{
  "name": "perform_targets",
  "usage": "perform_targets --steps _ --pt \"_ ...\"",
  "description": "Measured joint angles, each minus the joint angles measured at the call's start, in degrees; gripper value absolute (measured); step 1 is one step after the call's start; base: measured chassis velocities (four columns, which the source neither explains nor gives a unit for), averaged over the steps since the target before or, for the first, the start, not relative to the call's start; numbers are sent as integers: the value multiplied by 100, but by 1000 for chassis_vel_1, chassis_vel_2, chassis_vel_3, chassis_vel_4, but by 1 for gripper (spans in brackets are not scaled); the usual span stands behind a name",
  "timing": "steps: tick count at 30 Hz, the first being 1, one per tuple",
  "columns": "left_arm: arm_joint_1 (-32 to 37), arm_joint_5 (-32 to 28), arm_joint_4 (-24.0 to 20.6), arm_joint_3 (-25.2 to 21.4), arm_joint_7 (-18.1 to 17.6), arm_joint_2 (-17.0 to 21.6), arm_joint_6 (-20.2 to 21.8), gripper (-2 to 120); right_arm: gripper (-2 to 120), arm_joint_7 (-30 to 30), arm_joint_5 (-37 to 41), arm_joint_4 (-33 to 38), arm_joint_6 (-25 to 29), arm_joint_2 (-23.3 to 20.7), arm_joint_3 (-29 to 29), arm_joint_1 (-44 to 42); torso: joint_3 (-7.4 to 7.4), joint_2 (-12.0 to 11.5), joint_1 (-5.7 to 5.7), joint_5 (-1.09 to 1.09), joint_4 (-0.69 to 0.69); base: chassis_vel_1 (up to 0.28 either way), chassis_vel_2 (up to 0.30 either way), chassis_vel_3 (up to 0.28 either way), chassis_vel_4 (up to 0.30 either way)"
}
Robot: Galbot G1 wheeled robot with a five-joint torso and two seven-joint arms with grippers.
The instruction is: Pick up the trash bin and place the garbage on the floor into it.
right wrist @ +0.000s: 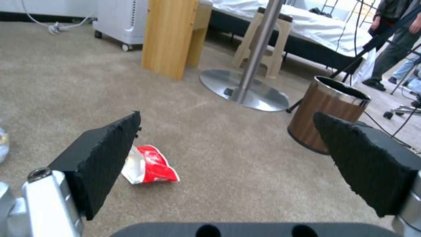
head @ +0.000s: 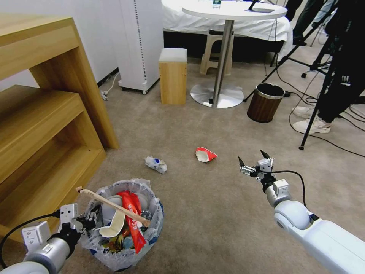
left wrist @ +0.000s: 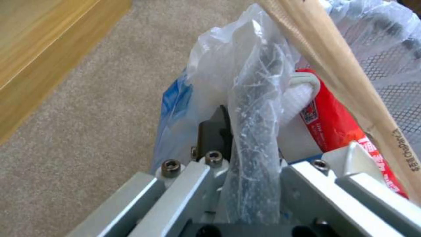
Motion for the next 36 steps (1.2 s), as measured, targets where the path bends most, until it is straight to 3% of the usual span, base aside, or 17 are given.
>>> perform_targets --steps 26,36 --pt "93 96 -80 -40 54 -93 5 0 100 -77 -290 -14 -5 37 -14 43 0 0 0 1 -1 0 0 0 0" --pt "110 197 -80 -13 123 -174 -19 0 100 -88 -342 -27 -4 52 -6 61 1 0 0 2 -1 -101 102 93 -97"
